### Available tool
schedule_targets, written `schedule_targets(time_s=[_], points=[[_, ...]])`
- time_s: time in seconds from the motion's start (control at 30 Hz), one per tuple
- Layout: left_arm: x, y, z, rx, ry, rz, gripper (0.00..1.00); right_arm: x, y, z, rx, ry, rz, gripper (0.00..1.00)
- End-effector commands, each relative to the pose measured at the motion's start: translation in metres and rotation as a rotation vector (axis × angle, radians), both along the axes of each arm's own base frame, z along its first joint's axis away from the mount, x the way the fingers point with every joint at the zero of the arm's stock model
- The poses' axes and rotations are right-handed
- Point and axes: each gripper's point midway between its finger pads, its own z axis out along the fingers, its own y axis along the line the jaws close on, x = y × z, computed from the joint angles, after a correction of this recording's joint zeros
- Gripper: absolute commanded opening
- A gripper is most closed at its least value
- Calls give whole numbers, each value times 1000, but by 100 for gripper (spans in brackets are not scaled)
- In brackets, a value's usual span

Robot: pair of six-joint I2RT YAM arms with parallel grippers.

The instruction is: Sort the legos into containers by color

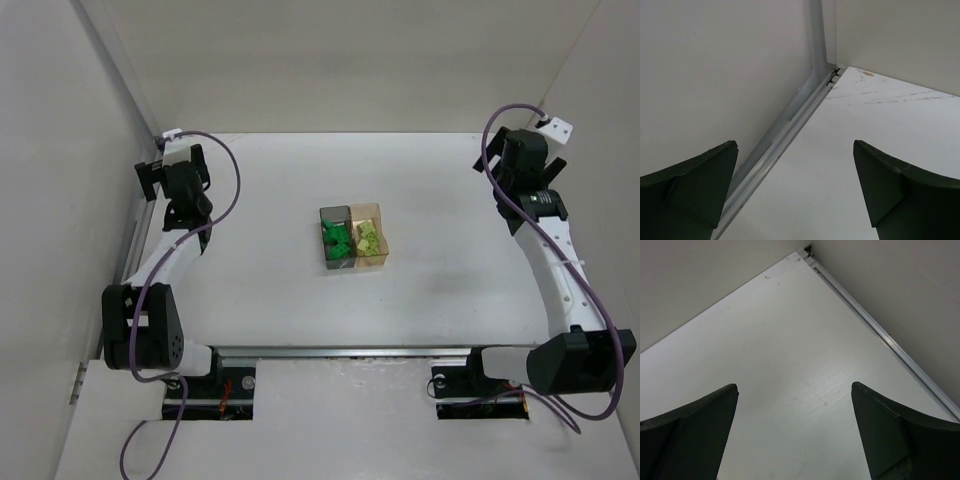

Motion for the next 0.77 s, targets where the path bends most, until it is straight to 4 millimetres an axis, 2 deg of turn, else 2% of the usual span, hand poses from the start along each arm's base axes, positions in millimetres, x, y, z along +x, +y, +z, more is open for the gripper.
schedule_targets(time_s=[0.0,0.17,0.23,0.33,0.37,0.47,0.6,0.63,0.7,0.73], points=[[-5,-6,20,-34,-104,-30,100,2,3,35,10,-135,8,100],[-9,-9,14,-43,-99,-48,100,-6,4,51,15,-190,16,100],[-10,-10,4,-52,-82,-56,100,-9,4,51,15,-193,16,100],[-14,-12,8,-59,-98,-66,100,-12,4,52,16,-211,16,100],[-15,-12,2,-60,-86,-65,100,-12,4,48,16,-202,16,100],[-18,-12,2,-60,-87,-66,100,-15,4,51,16,-211,16,100],[-19,-16,-4,-69,-81,-86,100,-16,5,46,2,-180,35,100],[-19,-17,-4,-69,-80,-96,100,-17,6,53,-5,-198,49,100],[-22,-17,-9,-69,-71,-95,100,-21,6,52,-4,-212,49,100],[-24,-19,-11,-78,-73,-104,100,-24,6,62,-15,-251,52,100]])
